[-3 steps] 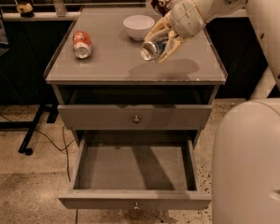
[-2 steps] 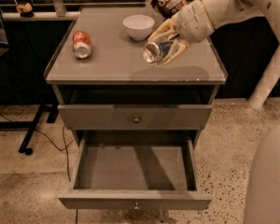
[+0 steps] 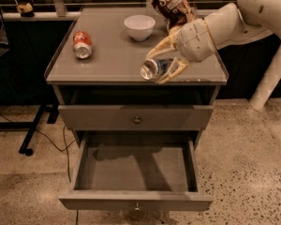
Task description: Place redbull can into middle drawer
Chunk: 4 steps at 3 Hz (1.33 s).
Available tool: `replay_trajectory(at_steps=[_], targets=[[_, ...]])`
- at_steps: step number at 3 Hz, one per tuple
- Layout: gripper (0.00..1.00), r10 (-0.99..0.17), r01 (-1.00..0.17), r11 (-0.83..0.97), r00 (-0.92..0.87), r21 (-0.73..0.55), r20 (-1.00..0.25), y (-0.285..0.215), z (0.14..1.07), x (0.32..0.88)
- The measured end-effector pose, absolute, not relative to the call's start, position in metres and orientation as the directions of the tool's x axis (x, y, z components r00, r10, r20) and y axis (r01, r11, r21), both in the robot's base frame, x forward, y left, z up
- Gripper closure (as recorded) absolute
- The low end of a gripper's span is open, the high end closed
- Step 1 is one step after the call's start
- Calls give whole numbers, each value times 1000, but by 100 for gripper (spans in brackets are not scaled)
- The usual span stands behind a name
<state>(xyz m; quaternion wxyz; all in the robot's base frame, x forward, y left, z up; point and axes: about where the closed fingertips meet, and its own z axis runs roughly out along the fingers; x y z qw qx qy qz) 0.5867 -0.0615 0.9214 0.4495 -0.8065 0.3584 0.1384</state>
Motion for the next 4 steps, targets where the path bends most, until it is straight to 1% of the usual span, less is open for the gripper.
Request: replay_trajectory(at_steps=[1, 2, 4], targets=[[100, -415, -704, -325, 706, -632, -573, -55, 906, 573], [100, -407, -731, -255, 675, -633, -616, -60, 885, 551], [100, -465, -787, -121, 584, -606, -666, -84, 819, 530]])
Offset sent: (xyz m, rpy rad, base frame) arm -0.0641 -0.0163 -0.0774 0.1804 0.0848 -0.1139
